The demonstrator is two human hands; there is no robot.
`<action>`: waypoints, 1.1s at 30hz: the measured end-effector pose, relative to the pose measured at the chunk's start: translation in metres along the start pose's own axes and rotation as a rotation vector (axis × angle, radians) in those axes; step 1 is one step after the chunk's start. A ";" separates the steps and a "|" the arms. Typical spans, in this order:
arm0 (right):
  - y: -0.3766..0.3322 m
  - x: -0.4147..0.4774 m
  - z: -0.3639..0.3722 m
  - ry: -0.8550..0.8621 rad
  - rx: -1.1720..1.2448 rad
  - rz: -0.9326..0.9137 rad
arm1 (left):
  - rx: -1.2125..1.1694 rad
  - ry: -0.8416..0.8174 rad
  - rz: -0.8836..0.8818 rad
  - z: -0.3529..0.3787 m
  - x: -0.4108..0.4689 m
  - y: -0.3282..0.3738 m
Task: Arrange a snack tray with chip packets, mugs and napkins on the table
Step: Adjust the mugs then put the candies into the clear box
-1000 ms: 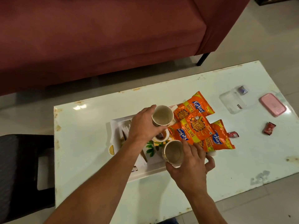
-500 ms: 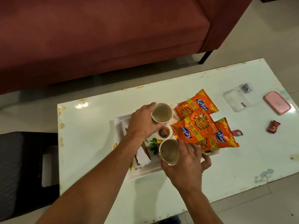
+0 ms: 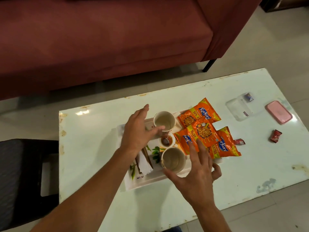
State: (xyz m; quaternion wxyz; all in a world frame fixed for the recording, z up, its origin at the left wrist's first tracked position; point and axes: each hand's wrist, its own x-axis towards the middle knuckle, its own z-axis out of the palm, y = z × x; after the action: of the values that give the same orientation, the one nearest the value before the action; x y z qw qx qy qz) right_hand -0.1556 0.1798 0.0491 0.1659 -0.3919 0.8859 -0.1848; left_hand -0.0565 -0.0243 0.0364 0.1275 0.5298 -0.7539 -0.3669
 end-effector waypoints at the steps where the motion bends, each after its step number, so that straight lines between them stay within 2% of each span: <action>1: 0.004 0.001 -0.009 0.049 0.075 0.004 | -0.057 0.069 0.001 -0.008 -0.006 0.001; 4: 0.020 0.013 -0.034 0.235 0.287 0.077 | -0.193 0.283 -0.024 -0.025 -0.031 0.010; 7: 0.037 0.040 -0.054 0.299 0.356 0.196 | -0.312 0.355 -0.033 -0.027 -0.069 0.033; 9: 0.044 0.063 -0.057 0.236 0.284 0.237 | -0.383 0.355 -0.038 -0.018 -0.098 0.047; 13: 0.045 0.110 -0.051 0.146 0.067 0.195 | -0.512 0.409 -0.111 0.011 -0.149 0.060; 16: 0.045 0.126 -0.039 0.127 -0.043 0.199 | -0.485 0.469 -0.140 0.029 -0.177 0.055; 18: 0.047 0.128 -0.032 0.144 -0.102 0.190 | -0.454 0.474 -0.152 0.033 -0.192 0.052; 21: 0.052 0.127 -0.024 0.159 -0.146 0.196 | -0.431 0.468 -0.261 0.036 -0.212 0.029; 26: 0.058 0.132 -0.027 0.067 -0.099 0.301 | -0.416 0.414 -0.327 0.025 -0.227 -0.014; 29: 0.060 0.135 -0.030 0.052 -0.023 0.314 | -0.434 0.437 -0.325 0.014 -0.228 -0.015; 33: 0.062 0.141 -0.034 0.068 0.097 0.343 | -0.485 0.369 -0.335 0.007 -0.223 -0.011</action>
State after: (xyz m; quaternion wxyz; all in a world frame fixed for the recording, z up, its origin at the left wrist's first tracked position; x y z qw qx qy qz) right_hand -0.2999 0.1183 0.0297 0.1839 -0.2200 0.9348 -0.2095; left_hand 0.0380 0.1760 0.0680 0.3216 0.6579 -0.5117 -0.4493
